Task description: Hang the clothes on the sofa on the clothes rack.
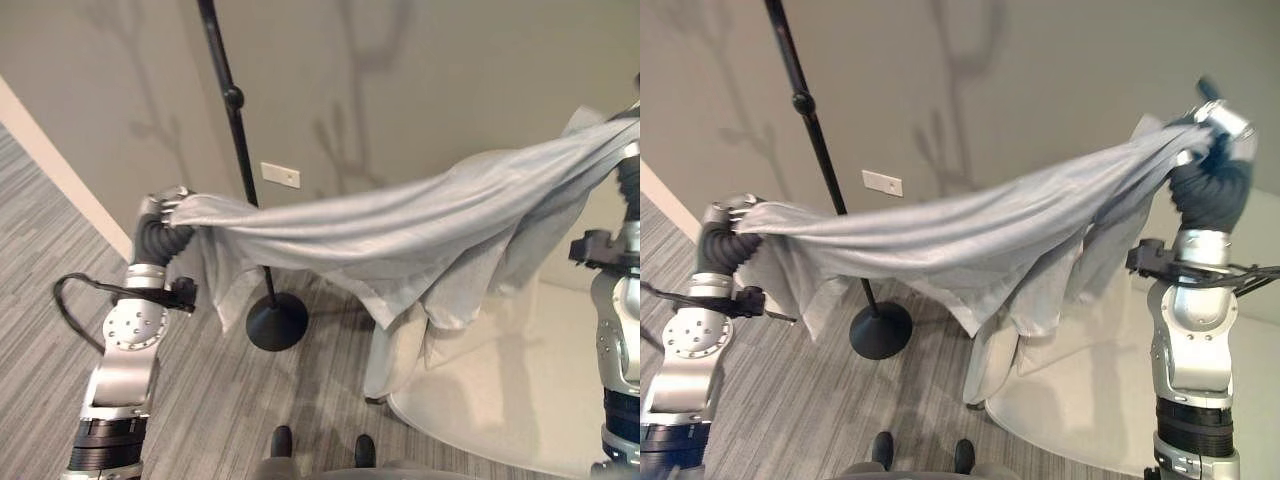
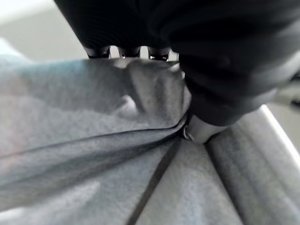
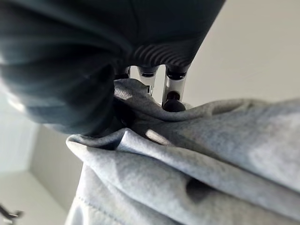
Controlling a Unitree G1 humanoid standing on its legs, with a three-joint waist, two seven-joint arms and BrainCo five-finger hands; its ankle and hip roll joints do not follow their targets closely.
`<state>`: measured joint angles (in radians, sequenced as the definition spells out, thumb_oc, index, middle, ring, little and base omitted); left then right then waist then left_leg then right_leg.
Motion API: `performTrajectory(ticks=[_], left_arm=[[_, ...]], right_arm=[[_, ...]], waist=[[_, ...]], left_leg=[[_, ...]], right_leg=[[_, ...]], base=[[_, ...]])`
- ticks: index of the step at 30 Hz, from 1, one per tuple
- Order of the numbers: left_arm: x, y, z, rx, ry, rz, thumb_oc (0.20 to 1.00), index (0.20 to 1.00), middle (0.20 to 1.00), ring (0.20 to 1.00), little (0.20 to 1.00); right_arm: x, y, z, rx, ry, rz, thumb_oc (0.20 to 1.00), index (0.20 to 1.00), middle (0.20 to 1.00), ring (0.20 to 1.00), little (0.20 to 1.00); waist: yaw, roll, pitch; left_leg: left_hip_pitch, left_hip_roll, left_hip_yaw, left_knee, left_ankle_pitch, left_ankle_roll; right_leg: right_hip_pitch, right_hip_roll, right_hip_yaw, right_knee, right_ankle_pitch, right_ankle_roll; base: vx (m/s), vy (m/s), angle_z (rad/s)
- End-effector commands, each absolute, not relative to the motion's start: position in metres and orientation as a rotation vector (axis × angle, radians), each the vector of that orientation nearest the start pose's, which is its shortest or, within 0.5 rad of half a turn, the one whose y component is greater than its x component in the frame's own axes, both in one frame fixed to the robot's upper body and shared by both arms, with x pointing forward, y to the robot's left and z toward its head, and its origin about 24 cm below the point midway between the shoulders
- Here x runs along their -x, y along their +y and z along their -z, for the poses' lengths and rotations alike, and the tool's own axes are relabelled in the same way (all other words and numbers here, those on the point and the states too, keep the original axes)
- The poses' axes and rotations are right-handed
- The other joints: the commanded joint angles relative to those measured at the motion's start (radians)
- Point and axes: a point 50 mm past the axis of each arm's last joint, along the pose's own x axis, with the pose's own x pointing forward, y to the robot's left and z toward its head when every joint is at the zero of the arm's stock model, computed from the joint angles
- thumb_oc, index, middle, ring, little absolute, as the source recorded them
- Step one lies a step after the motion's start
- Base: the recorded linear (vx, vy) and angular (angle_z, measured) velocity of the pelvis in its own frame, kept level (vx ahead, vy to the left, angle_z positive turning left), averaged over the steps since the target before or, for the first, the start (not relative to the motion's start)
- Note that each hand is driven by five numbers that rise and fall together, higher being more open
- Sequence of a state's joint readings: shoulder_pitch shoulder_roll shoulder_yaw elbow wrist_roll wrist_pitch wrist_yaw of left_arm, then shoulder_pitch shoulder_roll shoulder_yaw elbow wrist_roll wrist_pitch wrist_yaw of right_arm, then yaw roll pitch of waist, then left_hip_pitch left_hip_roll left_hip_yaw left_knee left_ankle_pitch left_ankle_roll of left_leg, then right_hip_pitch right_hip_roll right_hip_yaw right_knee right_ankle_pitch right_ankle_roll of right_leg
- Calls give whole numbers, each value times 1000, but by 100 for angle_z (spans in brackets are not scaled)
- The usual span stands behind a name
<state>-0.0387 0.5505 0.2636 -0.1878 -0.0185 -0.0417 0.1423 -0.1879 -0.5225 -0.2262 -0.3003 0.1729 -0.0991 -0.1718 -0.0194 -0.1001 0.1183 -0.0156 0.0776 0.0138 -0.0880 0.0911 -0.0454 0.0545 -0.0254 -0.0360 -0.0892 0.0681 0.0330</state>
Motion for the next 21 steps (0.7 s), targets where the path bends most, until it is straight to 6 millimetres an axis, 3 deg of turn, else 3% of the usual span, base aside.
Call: performTrajectory(ticks=[1,10,21], left_arm=[[-242,283,-187,-599,-523,-370,200,200,200,200,200],[-244,293,-209,-651,-605,-478,200,200,200,200,200],[-236,292,-264,-671,-861,-641,200,200,200,200,200]], right_arm=[[-250,-238,-246,411,-828,210,200,200,200,200,200],[-267,-218,-251,530,-827,193,200,200,200,200,200],[-266,-216,-294,638,-1001,377,200,200,200,200,200]], waist=[[18,17,-57],[37,36,-59],[43,61,-46]], left_leg=[[134,65,10,1,-115,-21],[150,60,18,1,-118,-24],[165,45,15,1,-115,-20]], right_leg=[[-75,-46,-16,2,67,16],[-48,-63,-33,6,65,21],[-25,-76,-31,13,63,24]], base=[[-34,75,6],[-25,66,2],[0,41,0]])
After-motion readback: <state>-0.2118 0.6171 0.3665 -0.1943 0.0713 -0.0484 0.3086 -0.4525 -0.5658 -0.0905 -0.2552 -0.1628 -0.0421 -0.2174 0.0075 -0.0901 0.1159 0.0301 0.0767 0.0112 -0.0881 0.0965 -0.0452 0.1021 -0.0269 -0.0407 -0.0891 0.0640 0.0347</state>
